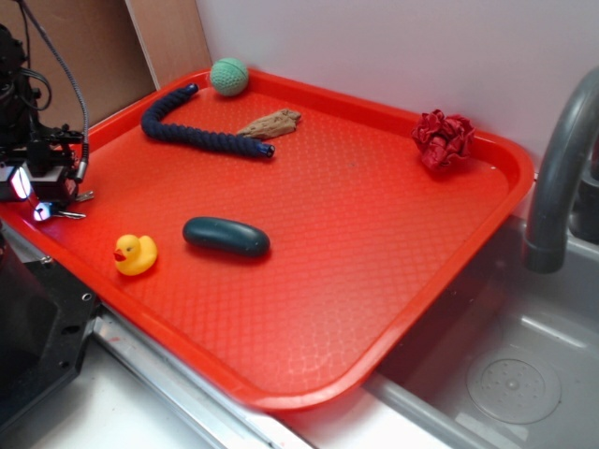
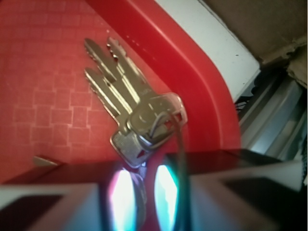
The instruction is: Grab the silver keys.
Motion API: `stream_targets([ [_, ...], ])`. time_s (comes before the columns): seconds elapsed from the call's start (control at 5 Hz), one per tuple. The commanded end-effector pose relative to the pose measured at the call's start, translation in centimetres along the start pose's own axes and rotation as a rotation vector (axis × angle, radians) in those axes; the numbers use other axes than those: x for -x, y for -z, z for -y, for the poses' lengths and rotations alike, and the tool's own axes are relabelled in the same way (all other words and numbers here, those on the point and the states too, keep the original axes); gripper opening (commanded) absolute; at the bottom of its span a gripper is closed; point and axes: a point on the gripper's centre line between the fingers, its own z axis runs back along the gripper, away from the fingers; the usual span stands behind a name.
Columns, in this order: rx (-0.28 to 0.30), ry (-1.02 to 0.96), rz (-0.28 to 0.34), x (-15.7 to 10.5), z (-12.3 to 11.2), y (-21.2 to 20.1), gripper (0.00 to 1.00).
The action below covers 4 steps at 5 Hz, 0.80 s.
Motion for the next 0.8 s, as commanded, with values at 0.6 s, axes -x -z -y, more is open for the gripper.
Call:
stream_targets([
  [0.6,-0.02,-0.007,0.044,-0.2,-0.7,-1.3,1.0],
])
